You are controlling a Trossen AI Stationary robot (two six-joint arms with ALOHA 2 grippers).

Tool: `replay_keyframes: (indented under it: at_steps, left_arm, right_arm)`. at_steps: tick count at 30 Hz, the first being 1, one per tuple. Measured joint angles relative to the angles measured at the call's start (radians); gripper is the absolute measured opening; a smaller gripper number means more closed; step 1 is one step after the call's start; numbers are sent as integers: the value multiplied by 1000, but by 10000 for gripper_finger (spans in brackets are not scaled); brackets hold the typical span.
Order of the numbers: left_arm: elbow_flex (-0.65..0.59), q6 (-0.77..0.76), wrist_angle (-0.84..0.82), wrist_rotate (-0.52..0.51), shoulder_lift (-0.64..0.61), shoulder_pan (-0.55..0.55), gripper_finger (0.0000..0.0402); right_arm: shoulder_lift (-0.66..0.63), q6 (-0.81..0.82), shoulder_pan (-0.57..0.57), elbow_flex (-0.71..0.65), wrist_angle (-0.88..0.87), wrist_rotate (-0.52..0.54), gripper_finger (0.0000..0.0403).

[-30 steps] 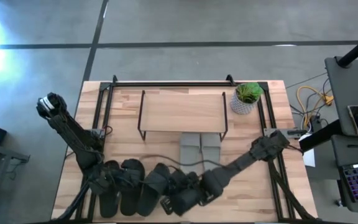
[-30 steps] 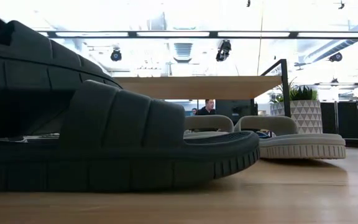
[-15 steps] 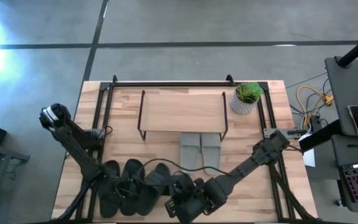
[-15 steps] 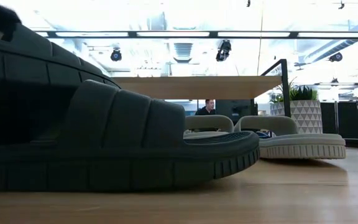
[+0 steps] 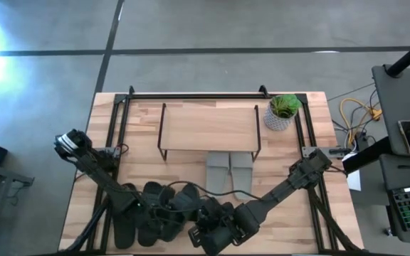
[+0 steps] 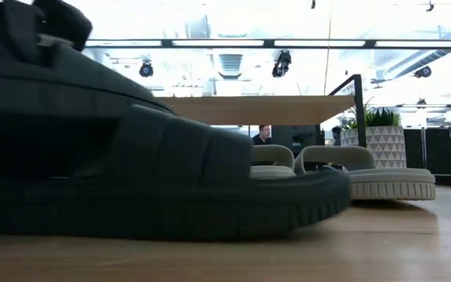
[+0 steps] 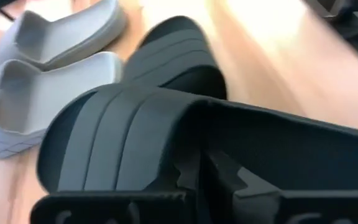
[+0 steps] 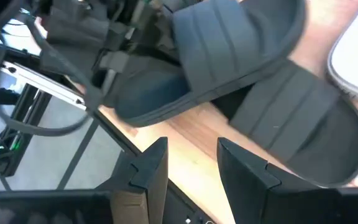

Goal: Pick and place slides into the shelf
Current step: Put the black slide under the shelf

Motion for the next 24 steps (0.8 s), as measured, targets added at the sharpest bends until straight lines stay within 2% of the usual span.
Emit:
replay_keyframes:
  at_steps: [4, 8, 17, 20, 24]
  left_arm:
    - [37, 16, -6, -137, 34, 13, 0]
    - [81, 66, -40, -232, 44, 29, 0]
    - [101, 64, -94, -278, 31, 111, 0]
    - [100, 20, -169, -348, 17, 111, 0]
    - [99, 10, -250, -364, 10, 117, 0]
  right_arm:
    - [0, 0, 1, 0, -2, 9, 129]
    - [0, 0, 0, 0, -5, 36, 128]
    - [0, 8, 7, -1, -5, 51, 128]
    - [0, 23, 17, -1, -7, 50, 128]
    - [0, 66, 32, -1, -39, 50, 128]
